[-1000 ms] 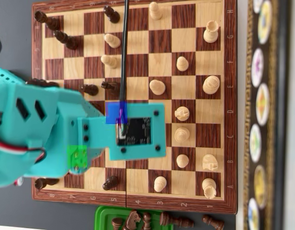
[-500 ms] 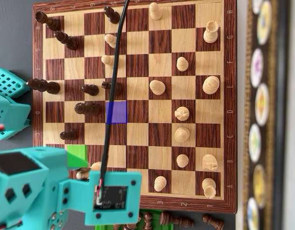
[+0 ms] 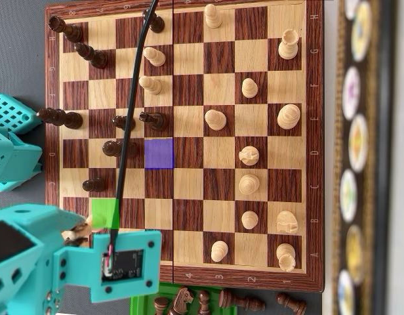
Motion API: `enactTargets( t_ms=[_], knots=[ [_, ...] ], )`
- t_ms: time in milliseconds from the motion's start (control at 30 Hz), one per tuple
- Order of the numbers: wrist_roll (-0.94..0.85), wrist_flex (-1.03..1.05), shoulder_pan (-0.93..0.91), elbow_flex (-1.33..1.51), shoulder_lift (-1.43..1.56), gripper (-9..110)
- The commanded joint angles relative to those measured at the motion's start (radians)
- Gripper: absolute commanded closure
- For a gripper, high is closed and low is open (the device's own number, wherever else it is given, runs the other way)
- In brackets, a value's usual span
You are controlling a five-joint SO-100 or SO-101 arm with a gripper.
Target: Play chess
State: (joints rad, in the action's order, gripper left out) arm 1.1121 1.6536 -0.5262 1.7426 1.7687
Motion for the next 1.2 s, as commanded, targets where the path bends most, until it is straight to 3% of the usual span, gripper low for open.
enactTargets(
  t_ms=[0,1167],
  knots=[
    [0.003,0.005,0.026,0.058,0.029,99],
    [-0.038,-0.120,0.017,0.170,0.041,99]
  ],
)
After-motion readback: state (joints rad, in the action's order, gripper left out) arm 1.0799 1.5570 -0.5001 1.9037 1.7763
